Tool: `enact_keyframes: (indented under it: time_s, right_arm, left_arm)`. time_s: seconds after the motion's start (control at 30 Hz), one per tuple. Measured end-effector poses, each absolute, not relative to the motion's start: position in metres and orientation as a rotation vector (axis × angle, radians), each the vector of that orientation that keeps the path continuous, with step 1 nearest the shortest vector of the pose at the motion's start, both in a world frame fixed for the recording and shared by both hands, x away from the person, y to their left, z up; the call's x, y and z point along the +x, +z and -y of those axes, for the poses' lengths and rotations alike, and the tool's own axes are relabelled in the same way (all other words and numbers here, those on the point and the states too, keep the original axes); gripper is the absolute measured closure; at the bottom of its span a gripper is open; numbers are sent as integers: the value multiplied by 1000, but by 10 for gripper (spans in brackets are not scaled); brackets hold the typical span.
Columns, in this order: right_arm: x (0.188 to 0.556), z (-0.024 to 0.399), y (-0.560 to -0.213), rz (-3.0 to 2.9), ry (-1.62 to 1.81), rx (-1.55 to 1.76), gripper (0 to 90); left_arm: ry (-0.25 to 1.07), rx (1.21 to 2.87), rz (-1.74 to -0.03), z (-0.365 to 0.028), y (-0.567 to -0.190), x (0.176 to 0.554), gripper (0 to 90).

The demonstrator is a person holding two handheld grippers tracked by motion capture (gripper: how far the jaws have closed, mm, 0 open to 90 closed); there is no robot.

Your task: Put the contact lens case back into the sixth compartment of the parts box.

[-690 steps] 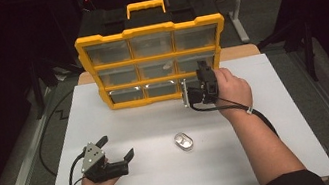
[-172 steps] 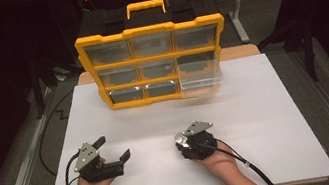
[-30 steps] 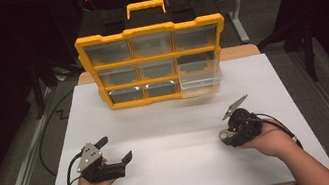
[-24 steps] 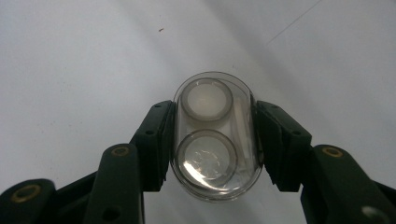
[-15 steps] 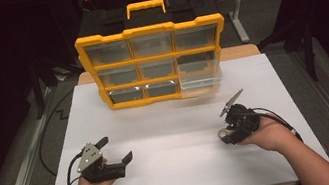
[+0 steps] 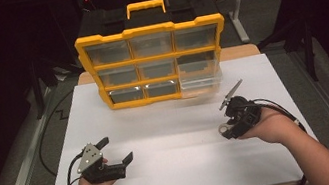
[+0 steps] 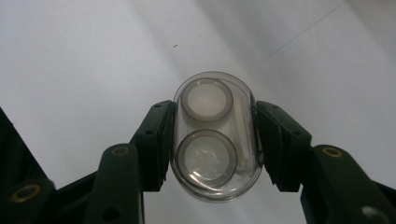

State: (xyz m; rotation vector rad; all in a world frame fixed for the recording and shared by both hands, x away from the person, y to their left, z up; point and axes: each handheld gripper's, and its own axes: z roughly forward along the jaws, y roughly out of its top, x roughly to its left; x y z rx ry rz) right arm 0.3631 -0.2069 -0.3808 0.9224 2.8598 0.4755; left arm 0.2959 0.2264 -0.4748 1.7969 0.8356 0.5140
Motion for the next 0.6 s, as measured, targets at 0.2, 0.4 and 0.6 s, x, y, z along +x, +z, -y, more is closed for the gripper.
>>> enact_keyframes:
  time_s: [0.2, 0.4, 0.6]
  right_arm:
    - [366, 205, -372, -2858, 461, 892, 502]
    - [368, 203, -361, -2868, 454, 884, 502]
    - [371, 200, -347, -2872, 467, 859, 502]
  left_arm:
    - [511, 1801, -830, -226, -475, 296, 3]
    - [510, 1786, -834, -227, -474, 296, 3]
    - [496, 1781, -838, -228, -475, 296, 3]
